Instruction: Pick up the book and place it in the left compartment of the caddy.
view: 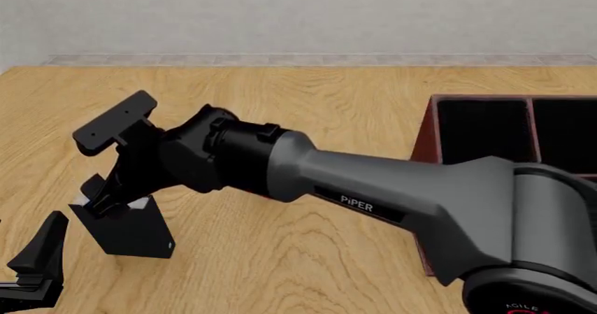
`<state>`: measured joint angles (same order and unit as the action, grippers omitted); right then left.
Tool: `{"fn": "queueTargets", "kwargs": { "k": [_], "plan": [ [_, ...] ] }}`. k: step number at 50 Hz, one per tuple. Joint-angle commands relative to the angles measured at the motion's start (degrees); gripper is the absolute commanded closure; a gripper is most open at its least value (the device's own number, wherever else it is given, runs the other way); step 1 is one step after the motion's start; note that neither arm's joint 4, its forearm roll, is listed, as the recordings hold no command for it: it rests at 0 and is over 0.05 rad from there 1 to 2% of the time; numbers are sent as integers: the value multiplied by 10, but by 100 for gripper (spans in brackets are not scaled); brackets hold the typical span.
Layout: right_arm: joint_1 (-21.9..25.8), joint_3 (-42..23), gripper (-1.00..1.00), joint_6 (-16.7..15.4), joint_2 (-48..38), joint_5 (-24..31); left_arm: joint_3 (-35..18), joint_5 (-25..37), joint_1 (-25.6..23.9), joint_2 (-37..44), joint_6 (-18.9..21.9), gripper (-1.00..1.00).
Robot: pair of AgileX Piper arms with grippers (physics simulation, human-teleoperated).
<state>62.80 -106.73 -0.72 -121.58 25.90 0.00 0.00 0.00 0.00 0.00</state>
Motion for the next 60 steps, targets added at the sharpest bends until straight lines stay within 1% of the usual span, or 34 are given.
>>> {"fn": "queueTargets", "kwargs": {
  "k": [1,20,38,60],
  "plan": [
    [0,1,-100,5,-8,-6,0,0,0,0,0,-100],
    [-1,1,-100,14,-23,-13,0,0,0,0,0,-100],
    [1,29,-100,18,-24,-33,0,0,0,0,0,-100],
    [1,43,-100,27,-29,-45,0,0,0,0,0,-100]
  ]
}}
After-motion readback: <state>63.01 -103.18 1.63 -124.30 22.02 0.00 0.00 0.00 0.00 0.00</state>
